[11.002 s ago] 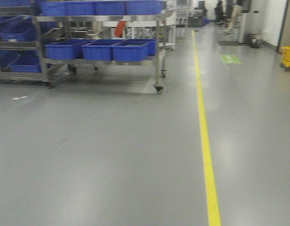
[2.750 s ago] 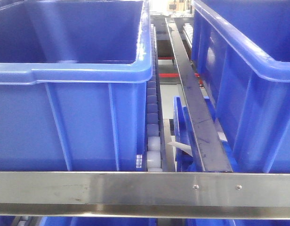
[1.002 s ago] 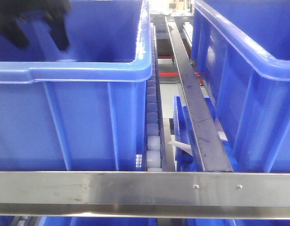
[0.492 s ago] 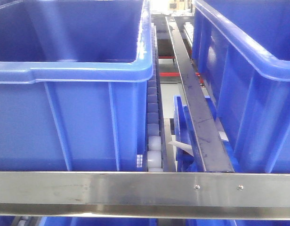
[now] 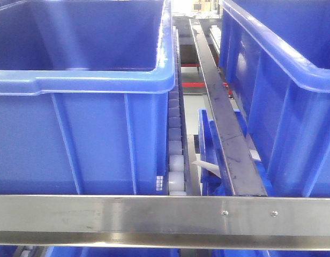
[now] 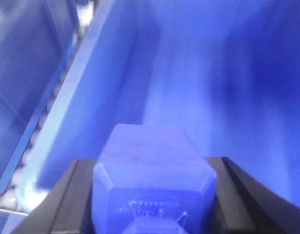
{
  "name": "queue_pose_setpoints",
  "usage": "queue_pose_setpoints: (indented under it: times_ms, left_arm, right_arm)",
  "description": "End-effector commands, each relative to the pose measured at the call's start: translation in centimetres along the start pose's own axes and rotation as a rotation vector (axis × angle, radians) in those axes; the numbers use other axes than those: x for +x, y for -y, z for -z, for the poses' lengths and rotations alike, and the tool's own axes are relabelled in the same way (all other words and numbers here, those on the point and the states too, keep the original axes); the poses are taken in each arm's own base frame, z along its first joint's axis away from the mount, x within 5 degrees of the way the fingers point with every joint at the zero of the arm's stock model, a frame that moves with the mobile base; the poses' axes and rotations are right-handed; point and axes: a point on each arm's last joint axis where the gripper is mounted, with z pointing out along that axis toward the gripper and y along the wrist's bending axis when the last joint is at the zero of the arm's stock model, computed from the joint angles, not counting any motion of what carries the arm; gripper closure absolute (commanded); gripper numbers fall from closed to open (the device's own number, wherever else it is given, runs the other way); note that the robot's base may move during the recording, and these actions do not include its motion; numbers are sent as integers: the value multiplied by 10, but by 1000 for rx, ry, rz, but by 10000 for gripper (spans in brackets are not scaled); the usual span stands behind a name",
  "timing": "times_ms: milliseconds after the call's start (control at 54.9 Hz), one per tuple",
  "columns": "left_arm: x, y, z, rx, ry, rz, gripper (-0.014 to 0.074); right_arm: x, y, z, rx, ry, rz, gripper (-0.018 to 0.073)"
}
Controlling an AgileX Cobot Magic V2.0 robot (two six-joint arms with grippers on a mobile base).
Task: Pick and sort blue part to right shelf
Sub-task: 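Lower left gripper into a blue bin and open to release part, then lower right gripper into a blue bin and open to release part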
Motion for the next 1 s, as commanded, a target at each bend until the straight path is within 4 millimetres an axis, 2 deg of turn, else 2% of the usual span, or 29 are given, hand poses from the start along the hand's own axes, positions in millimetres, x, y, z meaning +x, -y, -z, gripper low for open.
queue_pose_setpoints:
  times_ms: [0,164,346,528,656,765,984]
  left_arm:
    - [-9,-1,18,4,145,-8,470]
    - [3,-5,35,-18,140,-7,470]
    - [9,-7,41,-40,104,-18,470]
    - [8,-7,41,-41,108,-20,470]
    - [8,-7,41,-40,110,-20,470]
    - [7,-7,41,-39,120,-20,470]
    - [6,-7,41,-36,131,-18,470]
  right_arm:
    - [-39,-7,-12,1,23,1,313]
    - [-76,-10,-37,75,-123,-11,313]
    - [-92,6,-71,171,-265,-25,313]
    - [-86,41,-102,193,-361,-35,313]
    - [-83,63,-131,209,-370,31,313]
    - [-79,73,-160,218,-354,39,313]
    - [-53,85,-224,205,-418,35,313]
